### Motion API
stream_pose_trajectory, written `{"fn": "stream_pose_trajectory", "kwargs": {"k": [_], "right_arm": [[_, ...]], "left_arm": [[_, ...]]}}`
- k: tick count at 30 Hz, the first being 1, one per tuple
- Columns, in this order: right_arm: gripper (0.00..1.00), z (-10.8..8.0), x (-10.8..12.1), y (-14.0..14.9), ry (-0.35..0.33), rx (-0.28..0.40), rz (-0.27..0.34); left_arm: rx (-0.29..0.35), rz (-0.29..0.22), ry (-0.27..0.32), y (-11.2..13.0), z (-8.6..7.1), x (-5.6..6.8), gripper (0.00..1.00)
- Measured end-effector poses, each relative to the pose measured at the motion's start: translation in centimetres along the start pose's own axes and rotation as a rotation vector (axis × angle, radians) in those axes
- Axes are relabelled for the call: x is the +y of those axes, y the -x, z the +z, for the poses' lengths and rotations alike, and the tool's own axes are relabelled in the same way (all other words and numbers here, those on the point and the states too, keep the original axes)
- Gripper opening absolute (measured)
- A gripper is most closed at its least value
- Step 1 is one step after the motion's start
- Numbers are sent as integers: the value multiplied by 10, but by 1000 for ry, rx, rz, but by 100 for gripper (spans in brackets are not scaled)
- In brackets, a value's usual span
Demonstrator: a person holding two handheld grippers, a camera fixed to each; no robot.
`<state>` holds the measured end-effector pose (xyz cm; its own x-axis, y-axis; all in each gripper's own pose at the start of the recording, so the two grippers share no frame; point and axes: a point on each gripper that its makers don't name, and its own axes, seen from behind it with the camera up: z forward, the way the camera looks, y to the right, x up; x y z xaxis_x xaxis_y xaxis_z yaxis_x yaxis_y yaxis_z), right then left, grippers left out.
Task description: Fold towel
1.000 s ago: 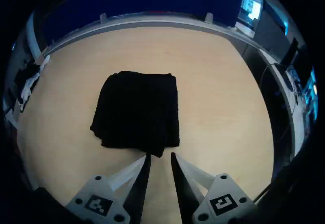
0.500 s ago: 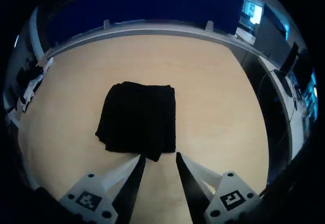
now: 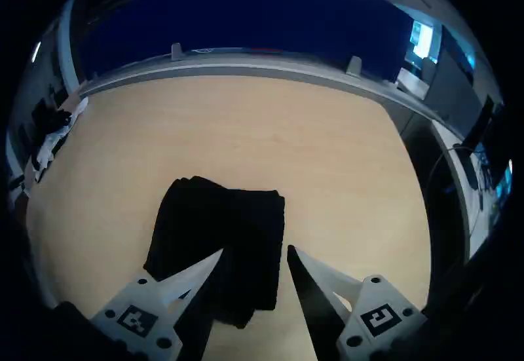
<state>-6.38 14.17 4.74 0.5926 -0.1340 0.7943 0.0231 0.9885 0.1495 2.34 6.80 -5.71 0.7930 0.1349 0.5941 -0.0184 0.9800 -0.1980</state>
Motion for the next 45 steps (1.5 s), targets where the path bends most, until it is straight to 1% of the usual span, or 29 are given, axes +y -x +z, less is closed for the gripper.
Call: {"fn": "stream_pose_trajectory", "kwargs": {"k": [5, 8, 12, 24, 30, 33, 41, 45], "right_arm": [[66, 21, 3, -12, -6, -1, 1], [66, 30, 5, -16, -9, -7, 1], [66, 37, 7, -18, -13, -14, 1], [66, 49, 9, -7, -25, -60, 12], [49, 54, 5, -3, -43, -70, 20], [46, 56, 5, -3, -47, -70, 23], [45, 53, 8, -6, -35, -61, 37], [50, 51, 9, -5, -34, -63, 45]], "left_arm": [[-7, 4, -11, 0, 2, -2, 90], [-10, -3, -14, 0, 4, -2, 90], [-10, -6, -16, 0, 6, -1, 90], [-17, -5, -17, 0, 11, -2, 90], [-18, 3, -15, 0, 11, -2, 90], [-18, 5, -13, 0, 11, -2, 90], [-19, 6, -12, 1, 10, -3, 90], [-19, 4, -13, 1, 10, -4, 90]]}}
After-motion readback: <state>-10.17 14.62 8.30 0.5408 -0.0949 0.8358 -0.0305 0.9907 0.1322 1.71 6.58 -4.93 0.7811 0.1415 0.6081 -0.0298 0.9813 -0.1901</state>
